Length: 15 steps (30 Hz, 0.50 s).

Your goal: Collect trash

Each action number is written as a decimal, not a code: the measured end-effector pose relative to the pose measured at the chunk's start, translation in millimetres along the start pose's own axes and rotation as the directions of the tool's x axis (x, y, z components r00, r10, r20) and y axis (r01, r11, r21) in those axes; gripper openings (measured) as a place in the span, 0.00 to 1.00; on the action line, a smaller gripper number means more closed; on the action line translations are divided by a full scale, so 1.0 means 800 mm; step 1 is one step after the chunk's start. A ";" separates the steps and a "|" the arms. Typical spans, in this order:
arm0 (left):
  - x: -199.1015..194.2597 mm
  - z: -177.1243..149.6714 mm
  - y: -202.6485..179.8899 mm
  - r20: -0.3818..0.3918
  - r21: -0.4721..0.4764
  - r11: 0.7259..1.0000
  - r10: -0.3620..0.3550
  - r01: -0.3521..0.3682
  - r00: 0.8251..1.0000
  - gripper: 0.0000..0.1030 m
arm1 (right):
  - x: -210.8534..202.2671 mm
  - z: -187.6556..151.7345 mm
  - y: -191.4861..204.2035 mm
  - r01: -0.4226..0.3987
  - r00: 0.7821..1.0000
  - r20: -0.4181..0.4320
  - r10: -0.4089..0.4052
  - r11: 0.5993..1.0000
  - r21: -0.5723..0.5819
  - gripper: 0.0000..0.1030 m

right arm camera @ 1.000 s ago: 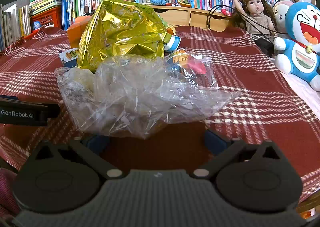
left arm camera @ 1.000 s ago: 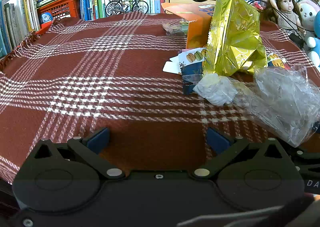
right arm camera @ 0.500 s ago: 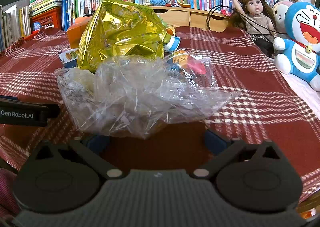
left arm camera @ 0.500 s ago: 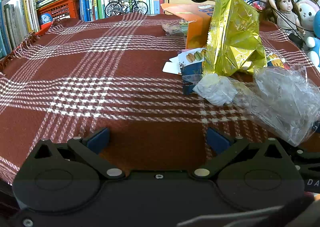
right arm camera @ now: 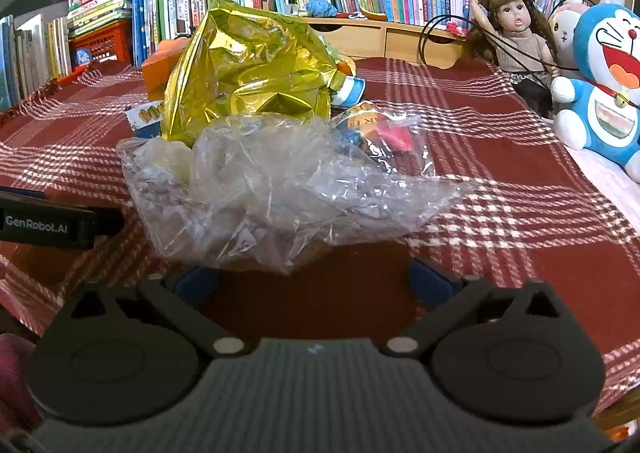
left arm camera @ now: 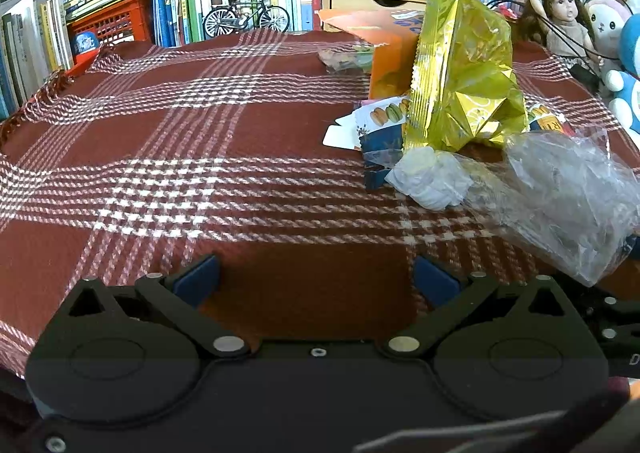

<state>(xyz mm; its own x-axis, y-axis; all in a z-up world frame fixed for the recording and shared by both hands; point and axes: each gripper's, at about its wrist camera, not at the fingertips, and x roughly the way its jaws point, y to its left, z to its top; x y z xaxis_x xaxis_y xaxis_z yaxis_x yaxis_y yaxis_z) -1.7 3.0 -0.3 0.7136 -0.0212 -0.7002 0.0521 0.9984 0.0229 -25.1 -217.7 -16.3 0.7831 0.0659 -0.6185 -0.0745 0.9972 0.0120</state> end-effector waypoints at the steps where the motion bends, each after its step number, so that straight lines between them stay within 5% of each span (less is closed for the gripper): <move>1: 0.000 0.000 0.000 0.002 0.003 1.000 0.000 0.000 1.000 1.00 | -0.002 -0.001 -0.001 -0.004 1.000 0.004 0.004 1.000 0.003 1.00; 15: -0.032 0.003 -0.017 0.093 0.094 0.992 -0.093 0.084 0.991 1.00 | -0.059 -0.009 -0.027 -0.122 0.980 0.163 0.116 0.992 0.029 1.00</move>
<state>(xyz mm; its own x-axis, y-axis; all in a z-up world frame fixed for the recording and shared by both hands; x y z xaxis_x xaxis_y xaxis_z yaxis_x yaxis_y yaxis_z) -19.0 -9.8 19.1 0.7679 -0.1187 -0.6295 0.1777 0.9836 0.0312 -65.0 -242.8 7.3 0.8594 0.1858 -0.4763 -0.1514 0.9823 0.1100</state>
